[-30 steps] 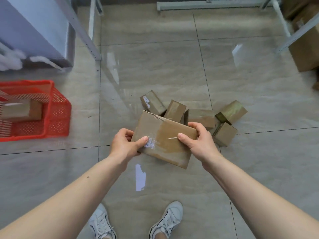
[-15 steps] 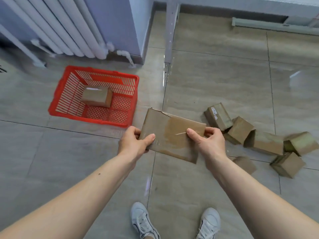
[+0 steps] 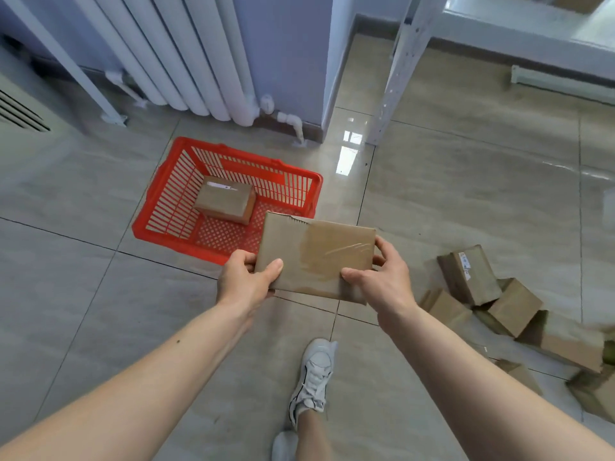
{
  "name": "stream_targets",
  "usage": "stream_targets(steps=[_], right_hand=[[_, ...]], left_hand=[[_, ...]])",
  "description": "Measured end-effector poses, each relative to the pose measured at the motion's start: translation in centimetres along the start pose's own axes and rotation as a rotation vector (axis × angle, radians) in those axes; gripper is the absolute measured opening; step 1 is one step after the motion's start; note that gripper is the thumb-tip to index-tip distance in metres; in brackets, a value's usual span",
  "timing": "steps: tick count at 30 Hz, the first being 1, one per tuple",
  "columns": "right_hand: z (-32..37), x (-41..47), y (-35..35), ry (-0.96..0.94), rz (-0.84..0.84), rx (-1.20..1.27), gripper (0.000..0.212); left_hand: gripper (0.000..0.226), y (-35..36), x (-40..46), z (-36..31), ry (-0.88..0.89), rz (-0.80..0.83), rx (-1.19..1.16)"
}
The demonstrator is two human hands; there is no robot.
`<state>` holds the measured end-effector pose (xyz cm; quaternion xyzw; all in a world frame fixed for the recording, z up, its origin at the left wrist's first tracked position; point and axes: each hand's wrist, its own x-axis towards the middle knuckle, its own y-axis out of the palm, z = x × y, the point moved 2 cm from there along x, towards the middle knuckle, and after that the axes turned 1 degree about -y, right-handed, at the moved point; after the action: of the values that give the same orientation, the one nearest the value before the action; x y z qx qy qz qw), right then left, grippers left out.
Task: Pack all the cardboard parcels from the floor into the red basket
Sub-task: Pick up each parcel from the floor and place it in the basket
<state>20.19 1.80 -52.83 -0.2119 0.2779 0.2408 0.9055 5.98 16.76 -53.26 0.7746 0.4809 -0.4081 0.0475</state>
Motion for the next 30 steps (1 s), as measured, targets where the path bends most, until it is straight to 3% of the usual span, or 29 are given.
stream_targets(steps=[5,13,20,25,30], right_hand=[[2.4,4.0,3.4,0.021,-0.040,0.002,0.059],[4.5,8.3,9.3,0.068,-0.032,-0.035,0.045],[5.9,11.9,15.5,0.192,-0.122,-0.010,0.050],[4.9,14.0,19.0,0.177,-0.254,-0.086,0.048],[1.7,17.1,20.9,0.228,-0.308,-0.143,0.047]], left_hand=[[0.017,-0.6,4.8,-3.3,-0.027,0.001,-0.043],[0.029,-3.0,11.8,-5.8,-0.148,0.030,-0.076],[0.043,-5.3,19.3,-7.2,-0.158,0.130,0.047],[0.058,-5.6,24.4,-6.5,-0.127,0.229,0.177],[0.055,-4.2,29.1,-4.2,-0.025,0.298,0.377]])
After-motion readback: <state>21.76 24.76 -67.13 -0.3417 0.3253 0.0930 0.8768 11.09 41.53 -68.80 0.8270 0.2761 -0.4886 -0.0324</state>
